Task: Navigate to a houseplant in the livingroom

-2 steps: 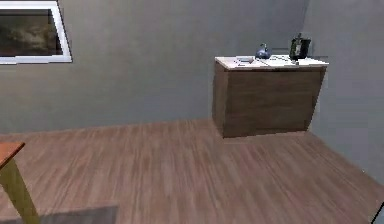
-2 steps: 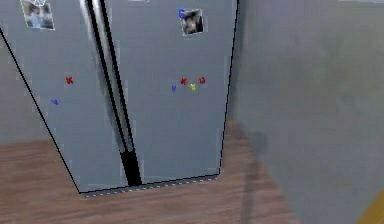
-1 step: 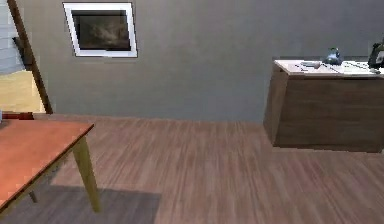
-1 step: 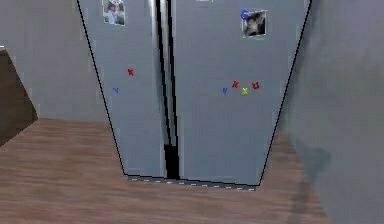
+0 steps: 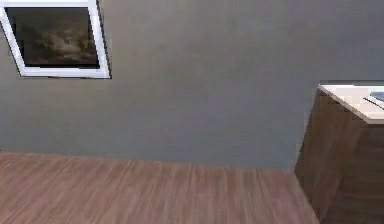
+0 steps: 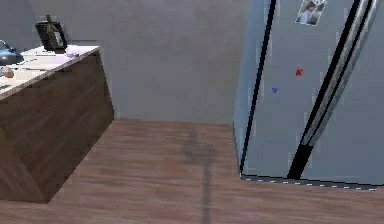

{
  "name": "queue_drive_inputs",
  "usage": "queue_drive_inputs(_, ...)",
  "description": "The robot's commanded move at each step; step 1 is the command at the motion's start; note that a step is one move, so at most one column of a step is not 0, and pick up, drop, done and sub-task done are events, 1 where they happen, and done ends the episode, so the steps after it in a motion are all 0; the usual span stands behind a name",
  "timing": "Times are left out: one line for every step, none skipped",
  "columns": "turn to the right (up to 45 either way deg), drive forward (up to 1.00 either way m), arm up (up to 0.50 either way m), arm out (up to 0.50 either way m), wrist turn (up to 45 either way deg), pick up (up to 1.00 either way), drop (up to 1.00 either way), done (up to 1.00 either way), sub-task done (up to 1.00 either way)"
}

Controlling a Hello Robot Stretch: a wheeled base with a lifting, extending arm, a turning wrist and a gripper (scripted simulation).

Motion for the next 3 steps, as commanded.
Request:
queue_drive_inputs(0.0,0.5,0.0,0.0,0.0,0.0,0.0,0.0,0.0)
queue_drive_inputs(-45.0,0.0,0.0,0.0,0.0,0.0,0.0,0.0,0.0)
queue_drive_inputs(-6.0,0.0,0.0,0.0,0.0,0.0,0.0,0.0,0.0)
